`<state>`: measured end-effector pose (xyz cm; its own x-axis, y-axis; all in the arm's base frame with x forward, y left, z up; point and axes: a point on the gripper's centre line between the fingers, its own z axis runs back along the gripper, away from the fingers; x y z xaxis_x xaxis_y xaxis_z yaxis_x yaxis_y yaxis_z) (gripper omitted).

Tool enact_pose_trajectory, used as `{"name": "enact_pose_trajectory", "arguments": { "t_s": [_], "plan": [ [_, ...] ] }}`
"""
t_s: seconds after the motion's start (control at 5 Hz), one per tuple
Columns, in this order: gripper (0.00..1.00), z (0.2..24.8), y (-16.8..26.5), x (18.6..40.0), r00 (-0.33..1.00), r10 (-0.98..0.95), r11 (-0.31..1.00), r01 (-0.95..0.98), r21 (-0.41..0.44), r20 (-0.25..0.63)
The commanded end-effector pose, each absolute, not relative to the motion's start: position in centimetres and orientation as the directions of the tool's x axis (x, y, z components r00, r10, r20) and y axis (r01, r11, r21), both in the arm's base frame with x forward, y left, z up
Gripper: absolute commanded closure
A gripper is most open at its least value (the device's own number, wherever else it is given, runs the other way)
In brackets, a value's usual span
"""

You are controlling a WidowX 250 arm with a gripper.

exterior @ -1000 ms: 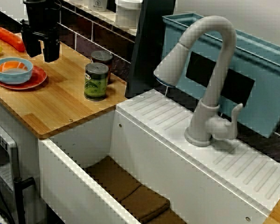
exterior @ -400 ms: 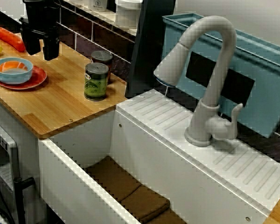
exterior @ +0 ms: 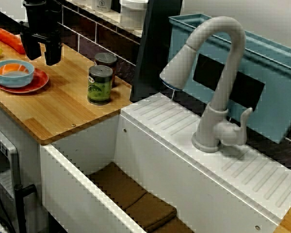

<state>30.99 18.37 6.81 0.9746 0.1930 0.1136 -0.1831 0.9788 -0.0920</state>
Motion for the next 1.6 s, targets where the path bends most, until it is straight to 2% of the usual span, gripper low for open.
{"name": "enact_pose_trajectory", "arguments": {
  "t_s": [0.0, 0.2, 1.0, 1.2, 1.4],
  "plan": [
    [0.0, 8.8, 19.1, 31.7, 0.969, 0.199, 0.979, -0.189, -0.081, 0.146],
    [0.0, 9.5, 17.7, 31.7, 0.955, 0.238, 0.968, -0.218, -0.123, 0.175],
    [0.0, 9.5, 17.7, 31.7, 0.955, 0.238, 0.968, -0.218, -0.123, 0.175],
    [0.0, 8.4, 18.4, 32.2, 0.968, 0.233, 0.968, -0.223, -0.115, 0.088],
    [0.0, 9.2, 18.5, 31.9, 0.981, 0.186, 0.976, -0.178, -0.126, 0.059]
  ]
}}
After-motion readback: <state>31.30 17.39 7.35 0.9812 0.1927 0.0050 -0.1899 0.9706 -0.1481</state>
